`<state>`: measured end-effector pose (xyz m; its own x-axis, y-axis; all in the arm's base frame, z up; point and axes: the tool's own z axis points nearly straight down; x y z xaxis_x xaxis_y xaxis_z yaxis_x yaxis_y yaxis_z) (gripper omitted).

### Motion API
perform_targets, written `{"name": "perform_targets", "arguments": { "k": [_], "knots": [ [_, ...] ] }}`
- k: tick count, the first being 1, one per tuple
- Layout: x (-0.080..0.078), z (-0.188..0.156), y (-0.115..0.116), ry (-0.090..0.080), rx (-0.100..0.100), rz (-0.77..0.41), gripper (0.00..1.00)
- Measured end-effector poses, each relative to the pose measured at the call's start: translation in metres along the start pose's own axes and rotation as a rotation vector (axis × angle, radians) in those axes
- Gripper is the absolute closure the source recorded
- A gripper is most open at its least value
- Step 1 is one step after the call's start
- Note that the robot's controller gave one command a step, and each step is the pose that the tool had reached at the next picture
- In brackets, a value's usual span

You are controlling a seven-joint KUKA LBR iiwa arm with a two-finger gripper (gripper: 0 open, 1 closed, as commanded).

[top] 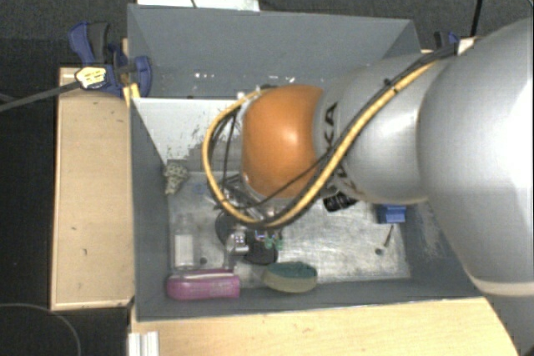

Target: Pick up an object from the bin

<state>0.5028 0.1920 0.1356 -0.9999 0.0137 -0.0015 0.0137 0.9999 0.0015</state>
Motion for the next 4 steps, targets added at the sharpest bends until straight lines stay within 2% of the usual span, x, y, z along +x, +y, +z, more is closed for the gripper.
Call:
{"name": "perform_targets", "arguments": {
  "k": [1, 2, 3, 4],
  "knots": [
    [0.001, 0.066, -0.083, 0.003, 0.004, -0.032, 0.0],
    [0.002, 0.063, -0.077, 0.002, 0.001, -0.035, 1.0],
    [0.013, -0.007, -0.052, -0.006, -0.001, -0.028, 1.0],
    [0.016, -0.085, -0.054, -0.008, -0.001, -0.056, 1.0]
  ]
}}
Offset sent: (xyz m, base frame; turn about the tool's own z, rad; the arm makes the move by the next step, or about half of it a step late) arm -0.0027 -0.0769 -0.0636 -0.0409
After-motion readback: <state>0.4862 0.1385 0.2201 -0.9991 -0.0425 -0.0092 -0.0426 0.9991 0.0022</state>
